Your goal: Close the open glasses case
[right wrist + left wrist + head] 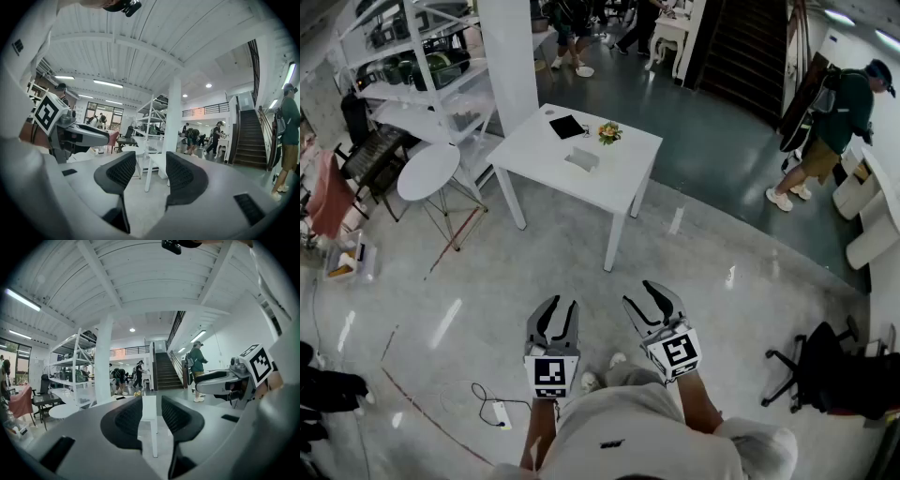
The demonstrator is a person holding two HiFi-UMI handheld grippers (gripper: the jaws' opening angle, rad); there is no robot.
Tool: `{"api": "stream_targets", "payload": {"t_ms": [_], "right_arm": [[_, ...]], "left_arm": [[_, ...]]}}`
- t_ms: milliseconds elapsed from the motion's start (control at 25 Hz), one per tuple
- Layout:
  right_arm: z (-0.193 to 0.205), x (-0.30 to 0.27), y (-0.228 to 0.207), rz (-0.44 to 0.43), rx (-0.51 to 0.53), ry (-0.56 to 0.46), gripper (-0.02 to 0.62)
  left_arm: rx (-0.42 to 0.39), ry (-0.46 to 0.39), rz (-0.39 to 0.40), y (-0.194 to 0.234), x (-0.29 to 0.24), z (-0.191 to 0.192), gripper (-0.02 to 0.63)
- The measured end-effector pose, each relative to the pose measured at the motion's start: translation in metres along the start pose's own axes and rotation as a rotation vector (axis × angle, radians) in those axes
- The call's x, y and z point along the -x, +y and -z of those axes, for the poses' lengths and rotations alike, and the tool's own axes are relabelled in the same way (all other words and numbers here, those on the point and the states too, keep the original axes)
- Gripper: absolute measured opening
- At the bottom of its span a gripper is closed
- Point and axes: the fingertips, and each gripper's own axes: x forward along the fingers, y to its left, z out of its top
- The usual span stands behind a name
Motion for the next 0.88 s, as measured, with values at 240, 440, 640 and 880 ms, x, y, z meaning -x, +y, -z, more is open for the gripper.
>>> {"api": "stream_targets", "payload": {"t_ms": [240, 440, 640, 880], "right_arm": [[0.006, -0.003, -0.005, 0.033, -0.027, 0.005, 0.207], [0.009, -0.027, -0.02, 0.034, -0.029, 0.018, 0.207], [0.022, -0.061, -0.047, 0.003, -0.013, 0.042, 0.207], [0.025, -0.104, -0.084, -0.028, -0.016, 0.054, 0.206]], "left_arm": [[0.004, 0.013, 0.003, -0.002, -0.004, 0.005, 0.141], [0.004, 0.035, -0.003, 0.005, -0.033, 0.011, 0.141], [0.008, 0.06, -0.02, 0.014, -0.077, 0.018, 0.141], [0.021, 0.079, -0.023, 0.023, -0.13, 0.018, 0.141]]}}
